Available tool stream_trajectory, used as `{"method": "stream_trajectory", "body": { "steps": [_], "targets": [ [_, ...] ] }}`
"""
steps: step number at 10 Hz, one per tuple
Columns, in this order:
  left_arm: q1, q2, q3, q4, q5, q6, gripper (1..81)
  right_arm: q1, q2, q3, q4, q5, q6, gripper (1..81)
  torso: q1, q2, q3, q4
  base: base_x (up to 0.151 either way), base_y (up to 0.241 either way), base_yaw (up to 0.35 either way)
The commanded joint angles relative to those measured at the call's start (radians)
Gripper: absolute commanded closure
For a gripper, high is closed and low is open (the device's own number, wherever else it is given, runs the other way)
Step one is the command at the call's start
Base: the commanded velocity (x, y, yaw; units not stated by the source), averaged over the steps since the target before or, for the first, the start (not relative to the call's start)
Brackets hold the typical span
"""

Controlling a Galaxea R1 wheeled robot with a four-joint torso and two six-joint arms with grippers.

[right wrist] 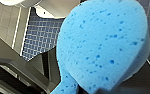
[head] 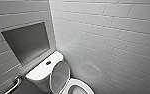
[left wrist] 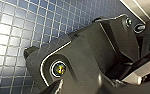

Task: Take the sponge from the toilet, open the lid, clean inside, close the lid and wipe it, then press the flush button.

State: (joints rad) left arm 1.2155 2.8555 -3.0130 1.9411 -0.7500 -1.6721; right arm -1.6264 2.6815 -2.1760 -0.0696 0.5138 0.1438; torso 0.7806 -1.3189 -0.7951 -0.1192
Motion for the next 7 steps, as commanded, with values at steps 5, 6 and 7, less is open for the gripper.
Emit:
{"method": "stream_trajectory", "body": {
  "steps": [5,6,7],
  "targets": [
    [0.065,0.107,-0.015,0.049,0.231,0.006,1.0,0.006,0.049,-0.079,-0.029,-0.044,-0.009,81.1,-0.154,0.238,0.216,0.0,0.0,0.0,0.0],
    [0.074,0.116,-0.015,0.049,0.253,0.006,1.0,0.007,0.057,-0.085,-0.029,-0.047,-0.01,81.1,-0.177,0.272,0.248,0.0,0.0,0.0,0.0],
    [0.08,0.119,-0.014,0.049,0.255,0.005,1.0,0.006,0.063,-0.091,-0.029,-0.054,-0.012,81.1,-0.201,0.307,0.266,0.0,0.0,0.0,0.0]
  ]
}}
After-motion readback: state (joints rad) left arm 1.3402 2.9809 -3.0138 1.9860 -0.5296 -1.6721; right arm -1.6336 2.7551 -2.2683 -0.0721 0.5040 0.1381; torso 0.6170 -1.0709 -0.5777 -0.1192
